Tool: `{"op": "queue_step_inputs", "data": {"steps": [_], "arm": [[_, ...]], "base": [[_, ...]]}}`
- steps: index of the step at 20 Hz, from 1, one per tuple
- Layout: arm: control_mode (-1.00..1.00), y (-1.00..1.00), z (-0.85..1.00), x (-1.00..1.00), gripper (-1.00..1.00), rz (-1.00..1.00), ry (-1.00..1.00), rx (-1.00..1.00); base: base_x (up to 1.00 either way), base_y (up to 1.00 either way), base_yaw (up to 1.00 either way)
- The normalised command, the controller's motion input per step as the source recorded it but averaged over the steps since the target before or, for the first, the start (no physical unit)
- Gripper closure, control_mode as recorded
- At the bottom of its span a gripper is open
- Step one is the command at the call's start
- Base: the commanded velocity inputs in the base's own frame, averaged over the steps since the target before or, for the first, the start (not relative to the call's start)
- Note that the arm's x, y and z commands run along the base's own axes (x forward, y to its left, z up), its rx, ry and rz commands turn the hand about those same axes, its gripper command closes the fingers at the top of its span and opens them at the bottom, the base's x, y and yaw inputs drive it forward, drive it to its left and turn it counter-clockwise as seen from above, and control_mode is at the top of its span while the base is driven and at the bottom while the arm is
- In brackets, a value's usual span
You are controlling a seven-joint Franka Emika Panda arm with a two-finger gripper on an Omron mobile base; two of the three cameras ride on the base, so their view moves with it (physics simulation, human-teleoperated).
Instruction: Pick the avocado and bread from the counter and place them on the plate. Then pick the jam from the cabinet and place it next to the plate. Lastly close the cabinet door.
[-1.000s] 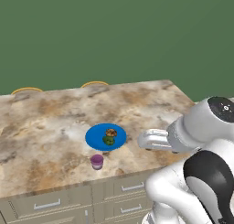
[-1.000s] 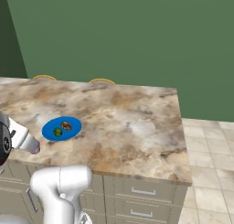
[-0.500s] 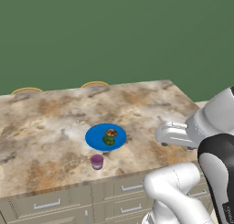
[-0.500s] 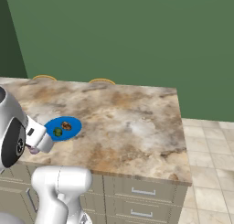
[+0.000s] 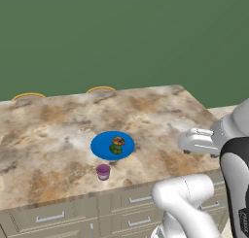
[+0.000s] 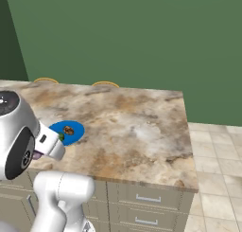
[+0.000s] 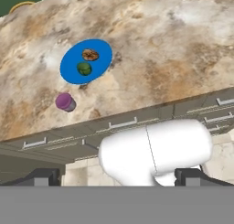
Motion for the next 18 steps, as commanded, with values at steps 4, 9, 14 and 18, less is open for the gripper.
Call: {"op": "queue_step_inputs", "data": {"steps": [4, 9, 14, 18], "arm": [[-1.0, -0.01, 0.0, -0.32, -1.0, 0.0, -0.14, 0.0], [-1.0, 0.0, 0.01, -0.31, -1.0, 0.0, -0.14, 0.0], [-1.0, 0.0, 0.0, -0.16, -1.0, 0.0, -0.08, 0.0], [1.0, 0.0, 0.0, 0.0, -1.0, 0.0, 0.0, 0.0]], "base": [[0.0, 0.0, 0.0], [0.0, 0.0, 0.0], [0.0, 0.0, 0.0], [-0.28, 0.0, 0.0]]}}
